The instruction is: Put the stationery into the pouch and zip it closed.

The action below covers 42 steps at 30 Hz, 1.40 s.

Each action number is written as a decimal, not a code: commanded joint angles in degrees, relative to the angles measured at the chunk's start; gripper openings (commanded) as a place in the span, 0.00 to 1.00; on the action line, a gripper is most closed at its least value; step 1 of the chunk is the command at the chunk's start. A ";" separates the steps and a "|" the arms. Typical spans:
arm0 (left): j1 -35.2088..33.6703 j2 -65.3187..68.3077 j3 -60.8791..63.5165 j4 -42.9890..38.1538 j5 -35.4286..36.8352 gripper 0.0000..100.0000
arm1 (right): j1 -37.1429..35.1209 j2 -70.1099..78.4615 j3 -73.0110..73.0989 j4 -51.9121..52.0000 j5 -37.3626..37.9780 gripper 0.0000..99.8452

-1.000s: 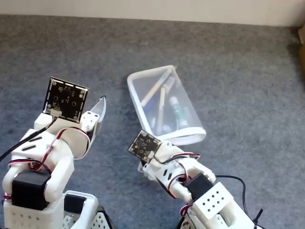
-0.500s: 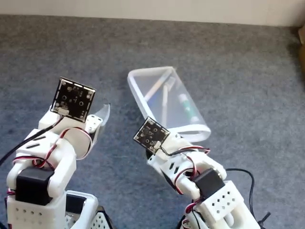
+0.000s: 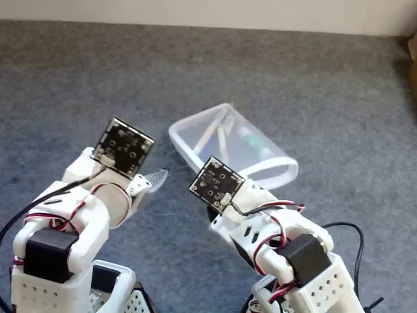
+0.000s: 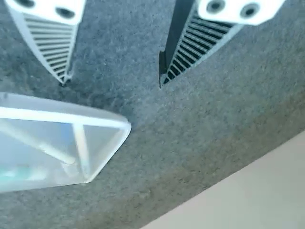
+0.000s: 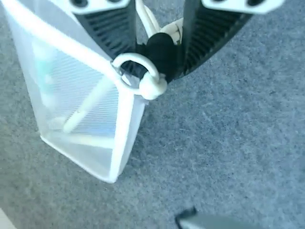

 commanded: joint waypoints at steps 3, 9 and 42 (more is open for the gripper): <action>5.58 -0.57 -0.57 0.26 -0.79 0.28 | 0.48 -1.36 -11.56 6.55 0.53 0.01; 11.82 -0.57 -0.57 3.25 -0.79 0.28 | 0.48 -1.36 -17.98 10.42 0.53 0.01; 24.66 -0.04 16.57 -17.85 9.93 0.28 | 0.22 -1.36 -24.40 13.05 0.18 0.01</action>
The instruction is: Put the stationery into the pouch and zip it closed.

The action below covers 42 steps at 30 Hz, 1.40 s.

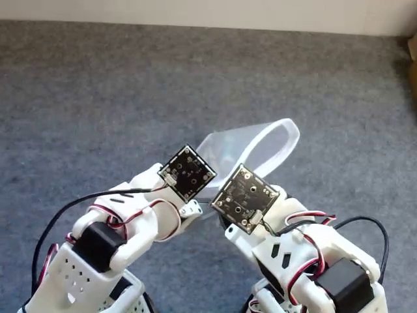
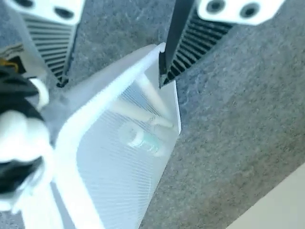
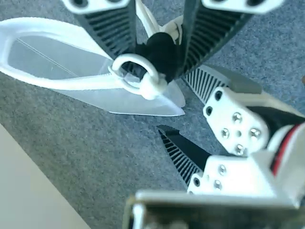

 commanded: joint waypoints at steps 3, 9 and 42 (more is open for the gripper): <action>1.01 -0.13 0.92 -7.21 5.10 0.28 | 0.13 -1.10 -3.74 -0.04 0.18 0.01; 1.10 -0.13 1.27 -8.26 6.07 0.28 | 0.13 -1.10 -3.74 -0.04 0.18 0.01; 0.84 -0.66 10.42 -16.35 11.16 0.01 | 17.45 -1.01 -0.84 -8.92 0.09 0.01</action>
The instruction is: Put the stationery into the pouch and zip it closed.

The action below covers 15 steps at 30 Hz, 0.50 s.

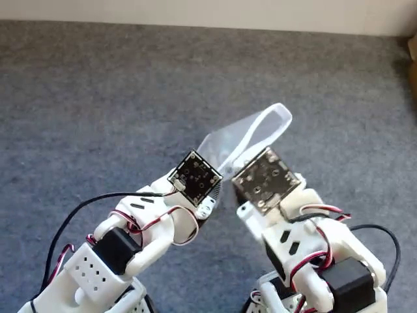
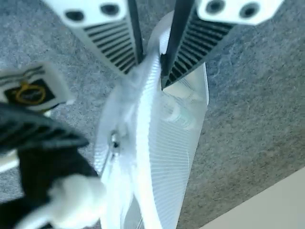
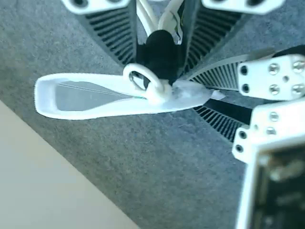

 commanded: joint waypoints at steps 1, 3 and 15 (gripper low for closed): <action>-5.32 0.04 -0.84 1.41 0.88 0.01 | 6.81 -1.01 0.22 -5.14 0.00 0.01; -6.46 0.04 -0.75 1.49 0.88 0.00 | 8.31 -1.01 2.51 -7.16 0.00 0.01; -6.55 0.04 -0.66 3.43 0.53 0.00 | 14.55 -1.01 11.03 -19.56 -3.08 0.01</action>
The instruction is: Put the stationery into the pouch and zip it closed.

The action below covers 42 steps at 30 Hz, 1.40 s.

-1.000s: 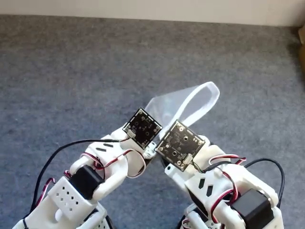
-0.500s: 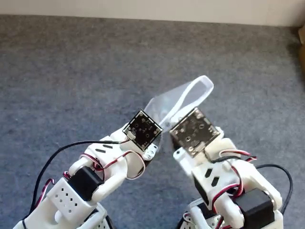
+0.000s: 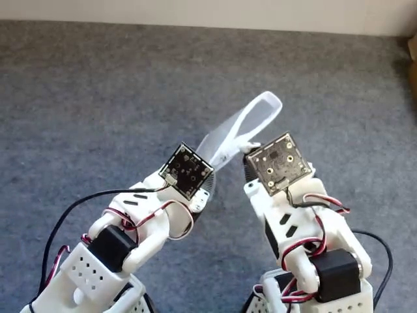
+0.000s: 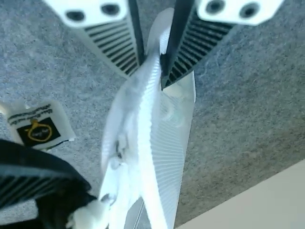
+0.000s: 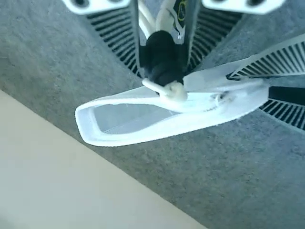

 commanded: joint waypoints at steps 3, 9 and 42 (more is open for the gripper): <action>-1.89 0.13 0.13 2.37 0.53 0.00 | 6.90 -0.22 -0.04 -7.43 -1.14 0.01; -1.98 0.13 0.22 2.46 0.53 0.00 | 7.60 -0.04 1.54 -13.23 -1.14 0.01; 3.91 0.57 -12.00 2.90 4.92 0.11 | -13.23 -0.48 -12.79 7.08 -1.14 0.01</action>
